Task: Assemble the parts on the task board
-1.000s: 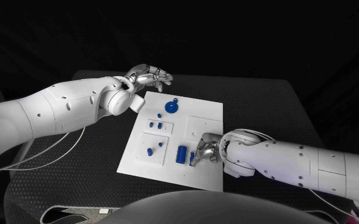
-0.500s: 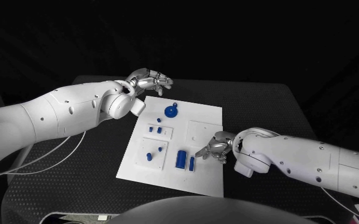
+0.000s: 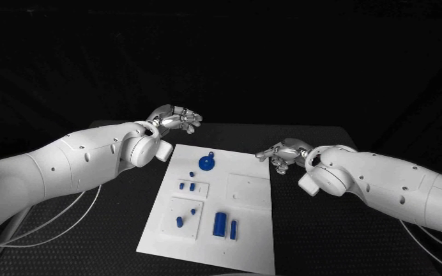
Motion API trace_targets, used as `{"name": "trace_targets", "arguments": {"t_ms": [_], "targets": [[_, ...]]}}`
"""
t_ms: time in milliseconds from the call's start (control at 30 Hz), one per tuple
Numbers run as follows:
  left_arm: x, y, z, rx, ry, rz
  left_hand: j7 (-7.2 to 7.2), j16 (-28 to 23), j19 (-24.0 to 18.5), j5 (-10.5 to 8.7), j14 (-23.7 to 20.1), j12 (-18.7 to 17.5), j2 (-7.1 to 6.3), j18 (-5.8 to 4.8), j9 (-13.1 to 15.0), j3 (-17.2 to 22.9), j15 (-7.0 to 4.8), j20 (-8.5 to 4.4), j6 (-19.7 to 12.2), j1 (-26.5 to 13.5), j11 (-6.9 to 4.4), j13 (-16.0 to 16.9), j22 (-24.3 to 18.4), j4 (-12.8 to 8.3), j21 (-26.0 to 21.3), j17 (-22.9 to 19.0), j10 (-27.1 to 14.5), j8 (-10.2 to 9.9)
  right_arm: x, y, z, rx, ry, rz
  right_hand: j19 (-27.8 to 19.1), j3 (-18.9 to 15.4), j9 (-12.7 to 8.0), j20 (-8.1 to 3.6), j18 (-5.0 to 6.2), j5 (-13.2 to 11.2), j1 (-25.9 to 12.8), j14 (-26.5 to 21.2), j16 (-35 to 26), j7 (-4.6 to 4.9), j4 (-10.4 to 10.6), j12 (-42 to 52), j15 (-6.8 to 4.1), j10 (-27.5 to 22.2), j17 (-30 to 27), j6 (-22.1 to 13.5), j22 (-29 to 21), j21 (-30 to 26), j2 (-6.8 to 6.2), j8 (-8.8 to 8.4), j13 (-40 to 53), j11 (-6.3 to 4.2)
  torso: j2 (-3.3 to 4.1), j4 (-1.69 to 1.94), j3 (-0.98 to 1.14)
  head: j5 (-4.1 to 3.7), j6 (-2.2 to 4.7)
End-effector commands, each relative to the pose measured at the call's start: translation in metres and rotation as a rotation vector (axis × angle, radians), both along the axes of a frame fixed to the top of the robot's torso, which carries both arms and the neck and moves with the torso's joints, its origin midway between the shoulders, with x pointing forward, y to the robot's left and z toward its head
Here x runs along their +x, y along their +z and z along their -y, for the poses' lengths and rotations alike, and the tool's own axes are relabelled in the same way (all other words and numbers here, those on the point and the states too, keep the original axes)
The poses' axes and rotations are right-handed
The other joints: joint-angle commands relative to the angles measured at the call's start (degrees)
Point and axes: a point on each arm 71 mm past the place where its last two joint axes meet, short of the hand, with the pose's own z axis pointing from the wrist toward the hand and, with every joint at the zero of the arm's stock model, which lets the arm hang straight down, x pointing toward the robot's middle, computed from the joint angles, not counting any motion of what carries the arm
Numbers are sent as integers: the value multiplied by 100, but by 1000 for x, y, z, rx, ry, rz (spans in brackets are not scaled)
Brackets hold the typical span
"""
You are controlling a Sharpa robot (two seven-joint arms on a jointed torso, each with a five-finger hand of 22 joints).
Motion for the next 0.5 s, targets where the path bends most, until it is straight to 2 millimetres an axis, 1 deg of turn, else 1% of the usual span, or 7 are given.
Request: {"name": "trace_targets", "arguments": {"t_ms": [33, 233, 300, 367, 433, 467, 500], "targets": [[5, 4, -6, -57, 37, 28, -28, -355, -30, 14, 55, -122, 83, -3, -7, 12, 82, 77, 53, -3, 15, -65, -1, -57, -98, -114, -4, 29, 21, 14, 7, 176, -50, 133, -247, -68, 11, 84, 76, 203, 189, -219, -183, 74, 1, -181, 27, -197, -95, -25, -26, -153, 3, -15, -110, 28, -123, -39, 7, 10, 204], [12, 5, -20, -81, 70, 41, -36, -957, -232, 17, -107, -417, 145, -11, -56, 24, 234, 232, -55, -41, 32, -200, -64, -156, -363, -222, -61, -39, 44, 26, 17, 260, -112, 191, -1200, -166, 17, 464, -111, 346, 571, -1050, -1185, 205, 23, -1222, 272, -819, -705, -183, -347, -983, 139, -62, -1021, 196, -212, -72, 11, 56, 462], [15, 6, -22, -99, 83, 45, -18, -1195, -428, 12, -285, -547, 137, -56, -88, 7, 313, 310, -134, -97, 58, -255, -120, -175, -540, -259, -124, -86, 50, 30, 19, 296, -141, 200, -1839, -101, 5, 675, -263, 319, 663, -1566, -1983, 331, 10, -1975, 614, -1240, -1179, -313, -657, -1605, 158, -104, -1714, 353, -229, -84, 17, 68, 558], [17, 7, -23, -127, 95, 44, -17, -1473, -658, -16, -526, -726, 120, -119, -143, -79, 396, 399, -248, -199, 74, -328, -204, -202, -765, -295, -222, -152, 55, 31, 20, 340, -168, 200, -2315, -35, -20, 859, -376, 282, 775, -1851, -2809, 405, -21, -2779, 959, -1422, -1713, -436, -955, -2127, 164, -133, -2610, 599, -247, -81, 21, 68, 633], [19, 8, -25, -153, 111, 44, -6, -1630, -780, 7, -679, -864, 112, -160, -177, -169, 438, 442, -319, -274, 111, -394, -251, -232, -890, -320, -347, -188, 58, 34, 21, 353, -172, 215, -2693, 10, -62, 972, -470, 282, 848, -2143, -3415, 402, 20, -3333, 1210, -1565, -2084, -555, -1121, -2450, 155, -176, -3216, 777, -263, -73, 29, 65, 683], [19, 9, -26, -168, 119, 43, -9, -1777, -909, -7, -865, -967, 102, -201, -203, -249, 484, 487, -386, -342, 131, -451, -296, -255, -1008, -360, -457, -222, 60, 36, 22, 361, -175, 222, -3035, 44, -92, 1055, -555, 262, 917, -2318, -3829, 384, -51, -3697, 1411, -1574, -2359, -624, -1222, -2685, 211, -192, -3664, 873, -269, -68, 36, 63, 693], [20, 9, -28, -178, 124, 43, -23, -1919, -1041, -28, -1054, -1055, 88, -220, -224, -324, 524, 540, -446, -409, 132, -503, -344, -272, -1129, -403, -550, -250, 62, 37, 22, 368, -175, 228, -3104, 23, -110, 1096, -565, 260, 921, -2403, -4061, 374, 0, -3912, 1437, -1577, -2527, -644, -1269, -2761, 194, -187, -3948, 867, -271, -65, 41, 69, 724]]}}
